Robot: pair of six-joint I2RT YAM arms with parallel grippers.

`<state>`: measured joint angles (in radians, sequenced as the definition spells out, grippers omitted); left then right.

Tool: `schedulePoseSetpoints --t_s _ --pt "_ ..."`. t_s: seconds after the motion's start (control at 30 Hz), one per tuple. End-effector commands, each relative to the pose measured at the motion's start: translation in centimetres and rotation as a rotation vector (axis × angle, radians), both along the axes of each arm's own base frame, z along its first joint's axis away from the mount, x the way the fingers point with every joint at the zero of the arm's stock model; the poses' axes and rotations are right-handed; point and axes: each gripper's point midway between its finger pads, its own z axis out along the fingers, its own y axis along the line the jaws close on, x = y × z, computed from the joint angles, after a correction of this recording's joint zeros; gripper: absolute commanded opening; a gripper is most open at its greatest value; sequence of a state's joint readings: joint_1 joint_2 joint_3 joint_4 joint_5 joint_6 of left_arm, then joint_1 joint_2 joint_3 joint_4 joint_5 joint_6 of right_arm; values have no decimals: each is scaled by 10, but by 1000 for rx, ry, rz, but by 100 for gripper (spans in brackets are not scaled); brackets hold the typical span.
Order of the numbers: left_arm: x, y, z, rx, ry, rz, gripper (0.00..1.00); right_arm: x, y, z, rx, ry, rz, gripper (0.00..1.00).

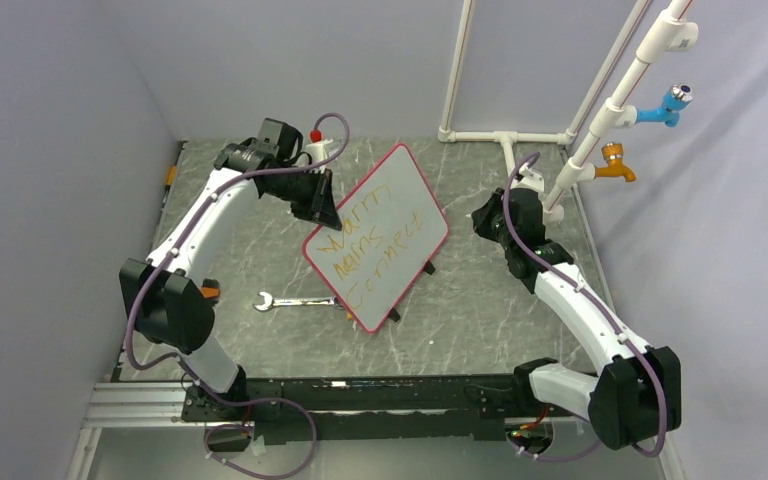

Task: Write a sentence on the whiteboard
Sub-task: Put down the whiteboard on the whiteboard stand.

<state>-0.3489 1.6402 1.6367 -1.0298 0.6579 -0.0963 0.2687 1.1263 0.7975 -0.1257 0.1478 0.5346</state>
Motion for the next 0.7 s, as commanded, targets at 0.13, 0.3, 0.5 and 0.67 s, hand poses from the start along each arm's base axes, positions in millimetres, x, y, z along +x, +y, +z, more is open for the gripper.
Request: schedulePoseSetpoints --t_s 0.13,0.3,0.5,0.67 --pt "17 8 -26 59 -10 -26 6 7 -3 6 -9 -37 6 0" --pt "20 5 -44 41 29 -18 6 7 -3 3 -15 -30 9 0" --pt "11 -3 -61 -18 69 -10 4 7 -5 1 -24 -26 6 0" --pt "3 -11 -70 -39 89 4 4 8 -5 0 -24 -25 7 0"
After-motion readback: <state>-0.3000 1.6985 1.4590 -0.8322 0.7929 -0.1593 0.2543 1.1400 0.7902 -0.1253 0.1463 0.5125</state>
